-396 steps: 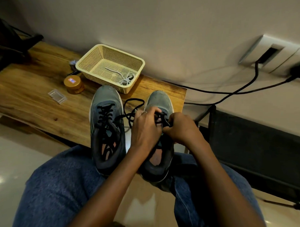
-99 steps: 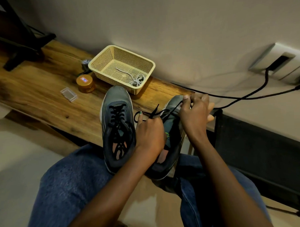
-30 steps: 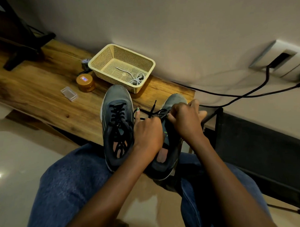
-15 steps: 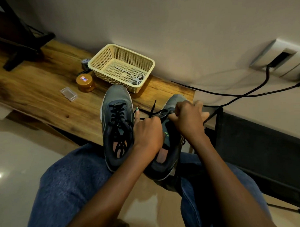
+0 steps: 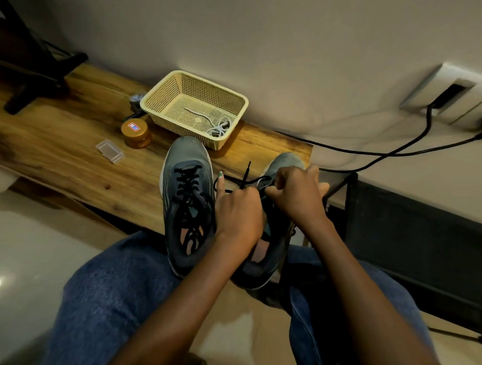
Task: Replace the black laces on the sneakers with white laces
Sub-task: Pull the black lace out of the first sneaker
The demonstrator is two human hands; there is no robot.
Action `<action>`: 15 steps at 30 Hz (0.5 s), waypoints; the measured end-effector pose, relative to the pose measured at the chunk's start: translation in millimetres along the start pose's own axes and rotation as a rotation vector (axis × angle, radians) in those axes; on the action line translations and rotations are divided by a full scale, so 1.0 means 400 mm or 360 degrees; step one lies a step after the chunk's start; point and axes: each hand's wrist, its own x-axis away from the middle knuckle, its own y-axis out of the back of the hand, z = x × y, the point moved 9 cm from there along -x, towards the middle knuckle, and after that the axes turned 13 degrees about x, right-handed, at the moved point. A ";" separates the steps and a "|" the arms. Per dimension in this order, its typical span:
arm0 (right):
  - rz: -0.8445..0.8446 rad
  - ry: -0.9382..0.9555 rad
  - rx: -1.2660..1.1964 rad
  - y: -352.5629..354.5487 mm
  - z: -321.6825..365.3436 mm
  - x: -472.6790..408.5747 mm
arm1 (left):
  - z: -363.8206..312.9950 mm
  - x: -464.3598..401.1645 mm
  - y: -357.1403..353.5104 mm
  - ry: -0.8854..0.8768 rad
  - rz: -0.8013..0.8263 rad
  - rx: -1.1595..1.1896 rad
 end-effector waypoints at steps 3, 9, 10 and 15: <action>-0.0049 -0.0019 -0.0038 0.003 -0.004 0.000 | -0.005 0.002 -0.003 -0.0009 0.0008 0.0017; -0.0307 -0.0230 -0.0332 0.082 -0.090 -0.011 | 0.027 -0.005 0.009 0.0100 -0.0015 -0.0037; -0.0294 -0.0244 -0.0331 0.081 -0.097 -0.012 | 0.024 -0.005 0.012 0.0102 -0.0024 -0.0050; -0.0158 -0.0244 -0.0307 0.057 -0.112 -0.027 | 0.015 -0.010 0.019 0.0096 -0.0099 -0.0122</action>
